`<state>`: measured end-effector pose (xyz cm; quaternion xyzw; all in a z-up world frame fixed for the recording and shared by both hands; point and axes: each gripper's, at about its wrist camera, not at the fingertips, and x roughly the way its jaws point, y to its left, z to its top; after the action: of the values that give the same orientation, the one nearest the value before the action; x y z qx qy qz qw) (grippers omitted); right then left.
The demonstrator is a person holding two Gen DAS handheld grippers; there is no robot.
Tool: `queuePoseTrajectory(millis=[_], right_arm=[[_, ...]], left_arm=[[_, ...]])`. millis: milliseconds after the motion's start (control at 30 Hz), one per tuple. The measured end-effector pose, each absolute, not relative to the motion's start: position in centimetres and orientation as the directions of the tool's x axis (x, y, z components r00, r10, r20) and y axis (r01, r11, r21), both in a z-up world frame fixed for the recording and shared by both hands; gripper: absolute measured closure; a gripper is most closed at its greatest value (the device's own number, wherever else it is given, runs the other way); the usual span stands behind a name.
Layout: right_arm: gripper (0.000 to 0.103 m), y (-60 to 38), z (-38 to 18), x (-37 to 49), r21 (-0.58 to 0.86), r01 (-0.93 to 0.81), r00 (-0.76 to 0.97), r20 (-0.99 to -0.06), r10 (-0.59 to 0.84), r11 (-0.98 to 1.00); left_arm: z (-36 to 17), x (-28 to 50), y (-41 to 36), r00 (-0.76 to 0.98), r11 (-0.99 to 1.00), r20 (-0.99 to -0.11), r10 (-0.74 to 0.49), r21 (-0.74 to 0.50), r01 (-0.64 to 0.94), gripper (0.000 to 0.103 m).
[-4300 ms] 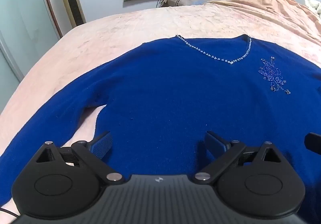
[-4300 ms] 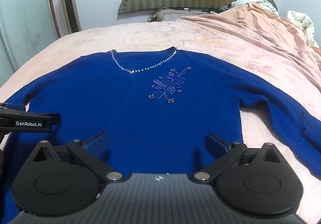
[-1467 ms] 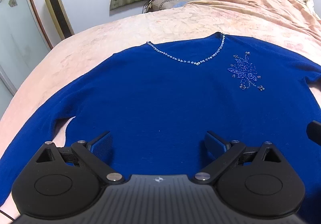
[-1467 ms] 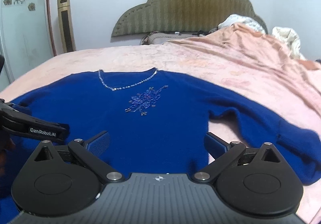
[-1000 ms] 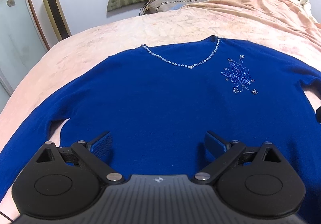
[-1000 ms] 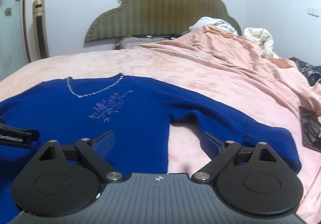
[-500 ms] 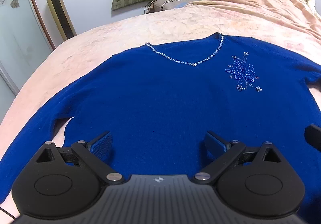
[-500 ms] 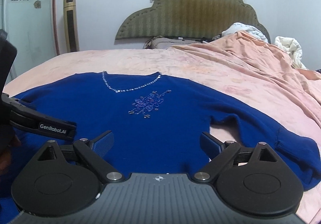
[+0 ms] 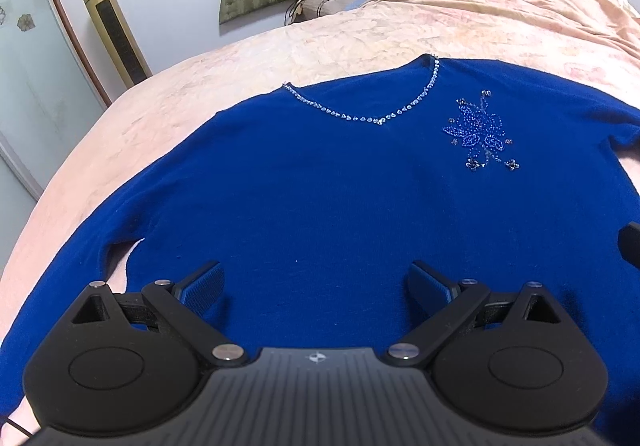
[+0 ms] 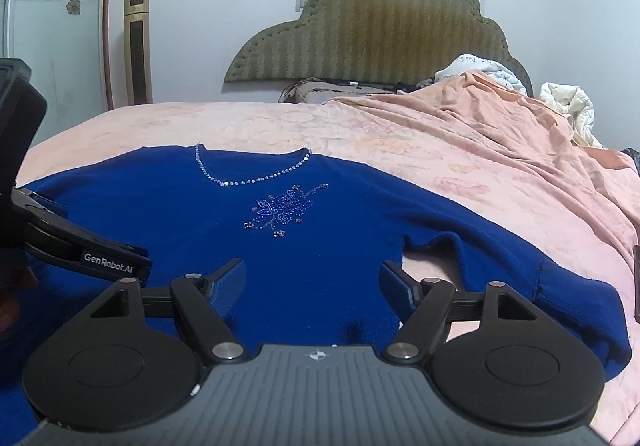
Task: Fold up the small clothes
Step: 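Move both grippers over the spread blue sweater toward its sleeves, then grasp the sweater sleeve cuff with the right gripper and lift it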
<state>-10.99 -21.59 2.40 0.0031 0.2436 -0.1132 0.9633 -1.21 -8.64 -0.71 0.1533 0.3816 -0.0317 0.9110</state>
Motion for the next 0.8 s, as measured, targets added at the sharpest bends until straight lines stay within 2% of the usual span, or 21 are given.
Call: queuePoseTrajectory(millis=[233,367,600,667,767,800], right_arm=[[0.028,-22.9,2.1,-11.0,-0.008,0.248,0.839,-0.498,-0.219,0.969],[0.029,-24.0,2.1,-11.7,-0.007,0.281,0.841,-0.48,-0.25,0.96],[0.031,-28.7,2.1,-13.6,-0.224,0.505,0.737,-0.391,-0.552,0.834],[0.032,-31.4,1.5,-14.3,-0.257,0.574,0.667,-0.404,-0.626,0.778],[0.033,-34.0,0.0,-14.4,-0.306,0.599,0.599,-0.441,-0.668,0.74],[0.036,-34.5,-0.5,-14.2,-0.324,0.594,0.587,-0.451,-0.672,0.736]], left_arm=[[-0.9,-1.1,-9.2,0.704,0.945,-0.707,0.066,0.271,0.183,0.004],[-0.8,-1.2,-9.4,0.703,0.943,-0.709,0.061,0.271,0.191,0.004],[-0.7,-1.3,-9.3,0.706,0.947,-0.706,0.047,0.257,0.194,0.004],[-0.8,-1.3,-9.5,0.702,0.946,-0.711,0.043,0.256,0.201,0.004],[-1.0,-1.3,-9.8,0.7,0.942,-0.713,0.041,0.261,0.211,0.004],[-1.0,-1.3,-9.9,0.7,0.941,-0.713,0.04,0.263,0.214,0.004]])
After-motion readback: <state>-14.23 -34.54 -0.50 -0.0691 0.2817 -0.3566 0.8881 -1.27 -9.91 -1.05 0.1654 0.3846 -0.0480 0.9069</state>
